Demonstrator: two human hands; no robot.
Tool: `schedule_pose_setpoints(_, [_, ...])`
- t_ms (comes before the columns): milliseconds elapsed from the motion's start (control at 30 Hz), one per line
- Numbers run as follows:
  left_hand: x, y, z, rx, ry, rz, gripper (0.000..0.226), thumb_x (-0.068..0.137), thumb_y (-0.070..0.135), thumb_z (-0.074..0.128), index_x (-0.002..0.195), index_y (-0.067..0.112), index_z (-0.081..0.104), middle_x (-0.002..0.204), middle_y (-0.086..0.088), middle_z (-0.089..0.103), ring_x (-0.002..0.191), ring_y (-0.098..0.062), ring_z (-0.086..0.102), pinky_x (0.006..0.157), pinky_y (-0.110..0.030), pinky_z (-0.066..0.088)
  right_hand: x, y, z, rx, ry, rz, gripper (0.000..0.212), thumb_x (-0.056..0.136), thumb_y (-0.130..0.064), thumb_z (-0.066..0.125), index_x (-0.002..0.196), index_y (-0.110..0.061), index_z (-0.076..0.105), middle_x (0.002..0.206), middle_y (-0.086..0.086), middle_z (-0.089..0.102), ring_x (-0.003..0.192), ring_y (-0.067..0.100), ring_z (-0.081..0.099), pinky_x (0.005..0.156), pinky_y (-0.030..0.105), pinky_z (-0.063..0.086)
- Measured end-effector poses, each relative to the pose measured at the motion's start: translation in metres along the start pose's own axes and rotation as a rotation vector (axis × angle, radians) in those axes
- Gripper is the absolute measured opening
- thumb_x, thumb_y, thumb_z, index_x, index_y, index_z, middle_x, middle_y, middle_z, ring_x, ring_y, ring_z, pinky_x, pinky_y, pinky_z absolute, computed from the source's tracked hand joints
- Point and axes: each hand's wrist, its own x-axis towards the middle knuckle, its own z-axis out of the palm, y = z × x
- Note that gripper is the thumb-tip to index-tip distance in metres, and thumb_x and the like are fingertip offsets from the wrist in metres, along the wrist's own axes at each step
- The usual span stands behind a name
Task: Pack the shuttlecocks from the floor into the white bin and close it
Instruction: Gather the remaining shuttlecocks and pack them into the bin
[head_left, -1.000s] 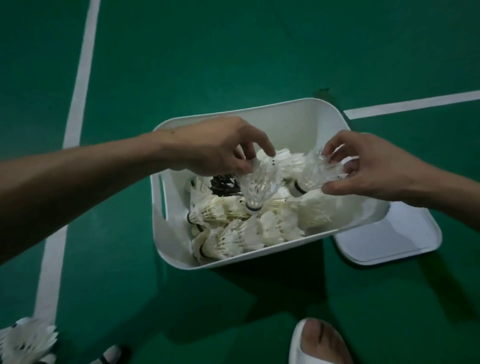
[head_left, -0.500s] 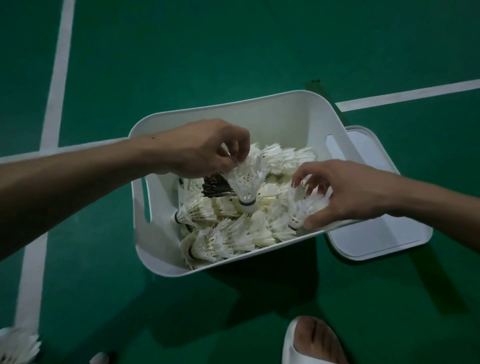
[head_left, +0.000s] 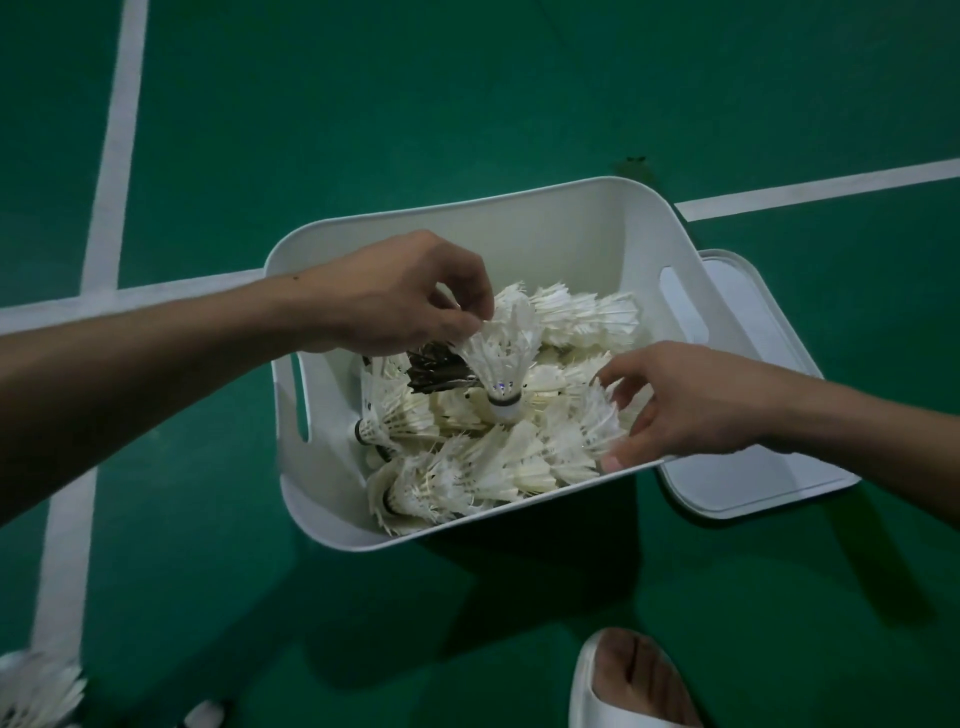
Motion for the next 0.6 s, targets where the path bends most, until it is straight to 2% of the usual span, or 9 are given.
schedule_pose_setpoints(67, [0.0, 0.001, 0.0, -0.008, 0.018, -0.001, 0.007, 0.088, 0.021, 0.064, 0.094, 0.026, 0.064, 0.098, 0.015, 0.066, 0.093, 0.003, 0.063, 0.066, -0.01, 0.043, 0.001, -0.001, -0.002, 0.009, -0.03, 0.012, 0.081, 0.063, -0.046, 0.084, 0.134, -0.023, 0.051, 0.122, -0.005, 0.059, 0.096, 0.011, 0.064, 0.078, 0.024, 0.049])
schedule_pose_setpoints(100, [-0.001, 0.001, -0.001, -0.007, 0.026, -0.002, 0.007, 0.088, 0.022, 0.064, 0.094, 0.026, 0.064, 0.098, 0.014, 0.066, 0.093, 0.003, 0.062, 0.065, -0.01, 0.043, 0.0, -0.001, -0.005, 0.027, -0.057, 0.017, 0.075, 0.064, -0.047, 0.083, 0.129, -0.024, 0.054, 0.123, -0.002, 0.059, 0.098, 0.013, 0.063, 0.078, 0.023, 0.048])
schedule_pose_setpoints(167, [-0.001, 0.001, 0.0, -0.002, 0.035, -0.006, 0.008, 0.087, 0.022, 0.064, 0.094, 0.026, 0.063, 0.099, 0.014, 0.066, 0.094, 0.003, 0.062, 0.066, -0.01, 0.042, -0.003, -0.002, -0.009, 0.086, -0.114, 0.012, 0.041, 0.066, -0.044, 0.082, 0.097, -0.03, 0.059, 0.124, 0.006, 0.063, 0.101, 0.017, 0.065, 0.077, 0.02, 0.05])
schedule_pose_setpoints(233, [-0.002, 0.0, 0.001, -0.007, 0.04, -0.012, 0.008, 0.087, 0.022, 0.064, 0.094, 0.026, 0.063, 0.099, 0.013, 0.066, 0.094, 0.003, 0.062, 0.066, -0.011, 0.042, -0.005, -0.003, -0.01, 0.097, -0.141, -0.003, 0.032, 0.069, -0.038, 0.082, 0.083, -0.03, 0.054, 0.123, 0.008, 0.064, 0.107, 0.02, 0.064, 0.082, 0.021, 0.051])
schedule_pose_setpoints(300, [-0.002, 0.0, 0.001, -0.014, 0.047, -0.013, 0.008, 0.087, 0.022, 0.065, 0.093, 0.026, 0.063, 0.099, 0.013, 0.066, 0.094, 0.002, 0.062, 0.067, -0.012, 0.043, -0.001, -0.003, -0.007, 0.038, -0.126, -0.007, 0.033, 0.07, -0.036, 0.082, 0.093, -0.022, 0.063, 0.122, 0.005, 0.065, 0.111, 0.021, 0.06, 0.093, 0.031, 0.048])
schedule_pose_setpoints(367, [-0.001, 0.001, 0.0, -0.018, 0.063, -0.011, 0.009, 0.085, 0.023, 0.066, 0.094, 0.026, 0.064, 0.099, 0.012, 0.067, 0.093, 0.002, 0.063, 0.066, -0.011, 0.043, 0.005, -0.006, -0.001, -0.014, -0.117, -0.009, 0.043, 0.07, -0.035, 0.083, 0.104, -0.013, 0.067, 0.118, 0.002, 0.066, 0.108, 0.02, 0.06, 0.095, 0.032, 0.048])
schedule_pose_setpoints(500, [0.002, 0.005, 0.002, 0.009, 0.097, 0.019, 0.013, 0.084, 0.025, 0.068, 0.096, 0.026, 0.064, 0.1, 0.012, 0.067, 0.093, 0.002, 0.063, 0.068, -0.01, 0.045, 0.011, -0.01, -0.001, -0.009, -0.134, 0.001, 0.067, 0.069, -0.035, 0.084, 0.126, -0.01, 0.059, 0.117, -0.002, 0.065, 0.099, 0.013, 0.061, 0.079, 0.016, 0.047])
schedule_pose_setpoints(533, [0.003, 0.007, 0.003, 0.021, 0.098, 0.027, 0.014, 0.083, 0.026, 0.069, 0.096, 0.027, 0.064, 0.101, 0.011, 0.067, 0.093, 0.002, 0.063, 0.069, -0.01, 0.045, 0.011, -0.008, -0.003, 0.058, -0.155, 0.006, 0.079, 0.068, -0.032, 0.085, 0.135, -0.011, 0.051, 0.118, -0.002, 0.065, 0.095, 0.01, 0.062, 0.072, 0.01, 0.047])
schedule_pose_setpoints(600, [0.005, 0.01, 0.005, 0.049, 0.094, 0.044, 0.015, 0.083, 0.027, 0.069, 0.097, 0.027, 0.063, 0.101, 0.011, 0.066, 0.094, 0.0, 0.062, 0.072, -0.011, 0.044, 0.009, -0.001, -0.008, 0.227, -0.207, 0.02, 0.098, 0.065, -0.019, 0.086, 0.147, -0.019, 0.032, 0.118, 0.004, 0.065, 0.089, 0.009, 0.066, 0.064, 0.008, 0.05])
